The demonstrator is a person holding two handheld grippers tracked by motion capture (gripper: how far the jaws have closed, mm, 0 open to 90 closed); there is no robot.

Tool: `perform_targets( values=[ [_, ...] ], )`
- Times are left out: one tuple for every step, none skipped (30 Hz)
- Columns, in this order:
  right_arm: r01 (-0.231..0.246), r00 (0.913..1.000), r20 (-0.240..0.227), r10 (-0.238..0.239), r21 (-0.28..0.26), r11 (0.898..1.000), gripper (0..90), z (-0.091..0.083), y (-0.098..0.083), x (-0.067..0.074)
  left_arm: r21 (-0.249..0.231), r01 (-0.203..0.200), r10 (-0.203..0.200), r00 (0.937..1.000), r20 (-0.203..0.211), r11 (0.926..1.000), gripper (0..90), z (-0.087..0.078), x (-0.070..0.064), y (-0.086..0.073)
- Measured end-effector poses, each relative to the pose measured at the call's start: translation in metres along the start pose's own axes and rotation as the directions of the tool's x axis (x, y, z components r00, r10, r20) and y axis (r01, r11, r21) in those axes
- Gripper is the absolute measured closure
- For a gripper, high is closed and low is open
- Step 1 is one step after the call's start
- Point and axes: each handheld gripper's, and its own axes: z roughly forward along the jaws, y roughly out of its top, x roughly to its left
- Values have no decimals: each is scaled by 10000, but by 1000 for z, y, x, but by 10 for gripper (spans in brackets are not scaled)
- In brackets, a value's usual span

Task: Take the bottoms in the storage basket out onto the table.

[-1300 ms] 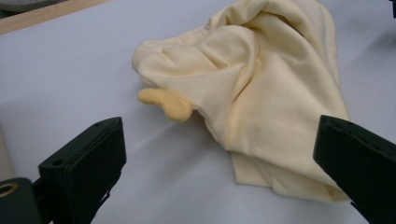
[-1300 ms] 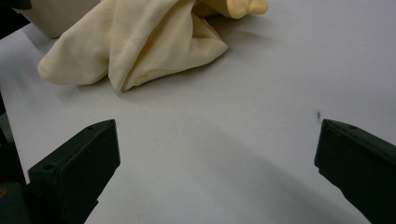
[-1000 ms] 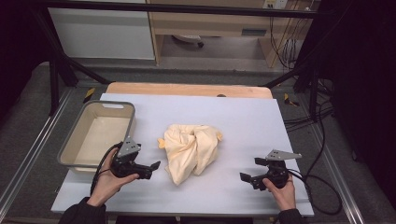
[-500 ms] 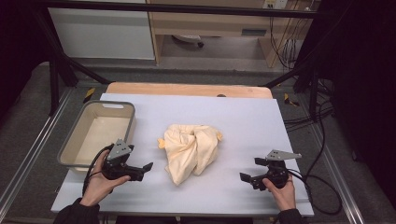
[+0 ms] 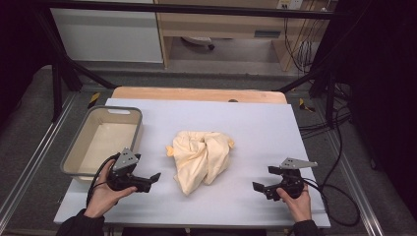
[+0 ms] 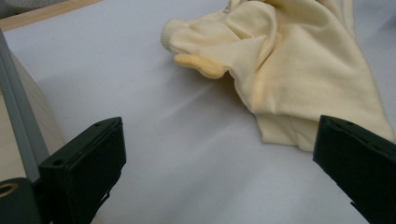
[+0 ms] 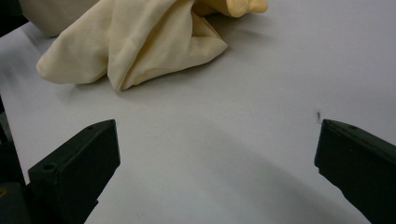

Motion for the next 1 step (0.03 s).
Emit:
perform_targets(
  values=[
    [-4,10000,5,4,6,10000,5,0,0,0,6,10,-10,10000,-1,10000,23,0,0,0]
  ],
)
